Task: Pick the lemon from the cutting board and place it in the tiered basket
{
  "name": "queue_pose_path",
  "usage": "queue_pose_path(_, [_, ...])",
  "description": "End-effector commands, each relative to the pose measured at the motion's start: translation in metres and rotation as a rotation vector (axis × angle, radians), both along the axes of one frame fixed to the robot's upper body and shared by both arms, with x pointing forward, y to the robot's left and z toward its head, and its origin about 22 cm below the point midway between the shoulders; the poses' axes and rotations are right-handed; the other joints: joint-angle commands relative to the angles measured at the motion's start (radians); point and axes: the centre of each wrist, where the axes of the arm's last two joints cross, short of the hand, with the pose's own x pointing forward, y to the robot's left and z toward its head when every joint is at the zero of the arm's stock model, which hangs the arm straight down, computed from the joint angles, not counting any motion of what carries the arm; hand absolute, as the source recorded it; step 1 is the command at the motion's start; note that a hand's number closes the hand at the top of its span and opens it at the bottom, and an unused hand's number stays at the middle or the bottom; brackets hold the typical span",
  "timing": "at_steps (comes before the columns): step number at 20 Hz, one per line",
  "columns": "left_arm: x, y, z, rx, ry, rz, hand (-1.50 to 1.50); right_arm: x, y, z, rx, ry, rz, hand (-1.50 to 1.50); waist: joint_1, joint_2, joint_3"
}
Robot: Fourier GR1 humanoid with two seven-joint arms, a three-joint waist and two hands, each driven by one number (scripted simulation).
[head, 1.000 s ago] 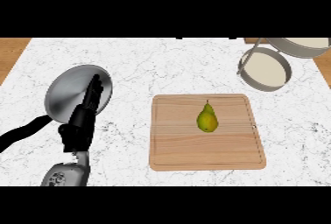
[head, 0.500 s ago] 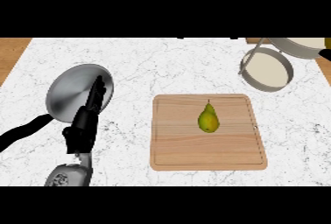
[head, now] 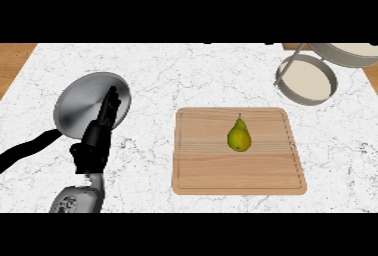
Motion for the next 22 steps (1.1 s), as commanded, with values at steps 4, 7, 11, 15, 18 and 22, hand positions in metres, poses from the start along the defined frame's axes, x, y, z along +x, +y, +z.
queue_pose_path(4, [-0.002,-0.013,0.003,0.006,-0.016,-0.002,0.00,0.028,-0.027,-0.045,-0.057,0.021,-0.031,1.50,0.003,0.002,0.001])
queue_pose_path(7, [-0.001,-0.003,0.006,-0.001,-0.020,-0.022,0.00,0.038,-0.030,-0.051,0.270,0.083,-0.122,-1.50,0.015,0.005,0.001])
queue_pose_path(11, [0.012,-0.012,0.013,0.019,-0.001,-0.011,0.00,0.050,-0.034,-0.063,0.316,0.113,-0.089,-1.50,0.013,0.007,0.001])
queue_pose_path(15, [-0.002,-0.012,-0.004,0.002,-0.009,-0.012,0.00,0.046,-0.056,-0.046,0.438,0.092,-0.037,-1.50,0.007,0.004,0.001])
queue_pose_path(18, [0.000,-0.014,0.005,0.014,-0.016,-0.004,0.00,0.045,-0.056,-0.048,0.614,-0.031,-0.100,-1.50,0.002,0.000,0.001])
queue_pose_path(22, [0.010,-0.008,0.002,0.003,-0.005,0.004,0.00,0.020,-0.109,-0.025,0.669,-0.099,-0.228,-1.50,-0.007,0.004,0.001])
